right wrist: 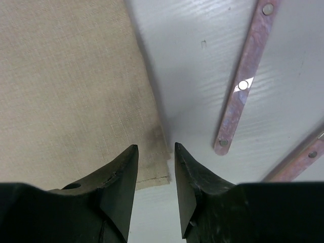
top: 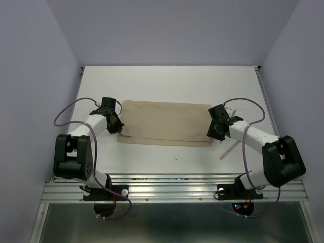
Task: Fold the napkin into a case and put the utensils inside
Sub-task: Smooth out the rectangle-folded napkin at the center of the board.
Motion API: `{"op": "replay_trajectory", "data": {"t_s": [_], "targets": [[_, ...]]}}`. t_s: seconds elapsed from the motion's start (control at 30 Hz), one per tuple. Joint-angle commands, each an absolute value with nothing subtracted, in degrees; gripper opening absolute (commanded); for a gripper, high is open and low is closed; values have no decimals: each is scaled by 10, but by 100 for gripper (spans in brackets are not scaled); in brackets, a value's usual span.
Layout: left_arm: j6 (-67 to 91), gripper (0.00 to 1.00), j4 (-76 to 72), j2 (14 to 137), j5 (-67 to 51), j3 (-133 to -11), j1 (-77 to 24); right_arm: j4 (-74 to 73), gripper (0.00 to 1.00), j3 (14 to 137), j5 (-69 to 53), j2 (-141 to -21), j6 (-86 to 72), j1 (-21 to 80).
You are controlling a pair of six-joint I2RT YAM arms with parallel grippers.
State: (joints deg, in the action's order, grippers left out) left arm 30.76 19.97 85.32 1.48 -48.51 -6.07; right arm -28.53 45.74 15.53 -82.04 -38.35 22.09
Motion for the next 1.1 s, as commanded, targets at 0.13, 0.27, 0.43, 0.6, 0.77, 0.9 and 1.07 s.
{"op": "replay_trajectory", "data": {"t_s": [0.13, 0.27, 0.43, 0.6, 0.77, 0.9, 1.07], "targets": [[301, 0, 209, 833, 12, -504, -65, -275, 41, 423, 149, -796, -426, 218], [301, 0, 205, 832, 9, -499, -65, -264, 40, 412, 154, -794, -431, 218], [301, 0, 199, 833, 4, -492, -65, -243, 38, 403, 156, -800, -430, 218], [297, 0, 198, 831, 4, -487, -66, -221, 26, 399, 149, -803, -439, 218], [297, 0, 200, 826, 6, -485, -65, -229, 11, 400, 163, -783, -441, 218], [298, 0, 201, 824, 5, -488, -65, -245, 1, 413, 173, -764, -430, 218], [296, 0, 213, 820, 9, -512, -65, -276, 1, 446, 177, -756, -413, 218]]}}
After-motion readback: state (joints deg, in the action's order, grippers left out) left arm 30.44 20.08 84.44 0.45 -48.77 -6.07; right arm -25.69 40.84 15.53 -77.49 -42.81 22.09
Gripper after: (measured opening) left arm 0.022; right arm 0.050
